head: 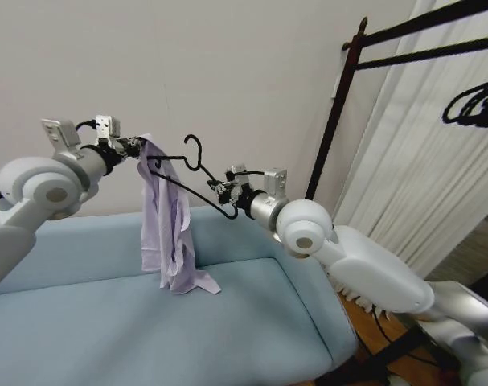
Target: Pick up the clothes from the sofa and hang them on the clothes hanger.
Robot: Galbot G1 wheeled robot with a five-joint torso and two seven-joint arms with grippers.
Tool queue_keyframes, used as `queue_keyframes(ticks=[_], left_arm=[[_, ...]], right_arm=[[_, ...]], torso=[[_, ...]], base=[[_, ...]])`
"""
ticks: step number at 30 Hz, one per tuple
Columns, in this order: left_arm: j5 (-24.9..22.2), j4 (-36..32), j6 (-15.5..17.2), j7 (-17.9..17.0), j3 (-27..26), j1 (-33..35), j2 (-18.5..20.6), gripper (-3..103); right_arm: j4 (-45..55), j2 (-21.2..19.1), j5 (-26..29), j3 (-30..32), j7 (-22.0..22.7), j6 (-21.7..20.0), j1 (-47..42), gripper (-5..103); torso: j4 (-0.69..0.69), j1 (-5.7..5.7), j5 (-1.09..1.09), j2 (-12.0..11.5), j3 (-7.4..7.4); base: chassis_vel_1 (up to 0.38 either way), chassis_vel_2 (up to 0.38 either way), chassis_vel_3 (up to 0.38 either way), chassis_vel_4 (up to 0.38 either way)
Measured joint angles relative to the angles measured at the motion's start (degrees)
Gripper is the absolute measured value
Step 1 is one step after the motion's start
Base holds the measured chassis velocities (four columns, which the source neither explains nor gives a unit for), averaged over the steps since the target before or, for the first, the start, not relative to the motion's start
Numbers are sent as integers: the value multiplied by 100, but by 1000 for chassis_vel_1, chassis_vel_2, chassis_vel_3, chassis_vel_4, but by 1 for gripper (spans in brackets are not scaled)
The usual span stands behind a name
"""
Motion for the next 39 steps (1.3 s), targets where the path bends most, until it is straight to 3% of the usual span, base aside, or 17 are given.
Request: queue_keyframes(ticks=[11,30,39], left_arm=[[437,-435,-82,-205,-414,742,222,1],[801,110,-111,-383,-255,193,19,1],[813,-28,-104,-361,-167,183,-39,1]], right_arm=[[-287,454,25,-54,134,51,363,2],[-351,-117,29,13,229,-48,235,2],[-346,52,40,11,185,28,377,2]], torso=[[1,-1,-2,0,-1],[0,0,0,0,0],[0,0,0,0,0]], base=[[0,0,0,0],[0,0,0,0],[0,0,0,0]])
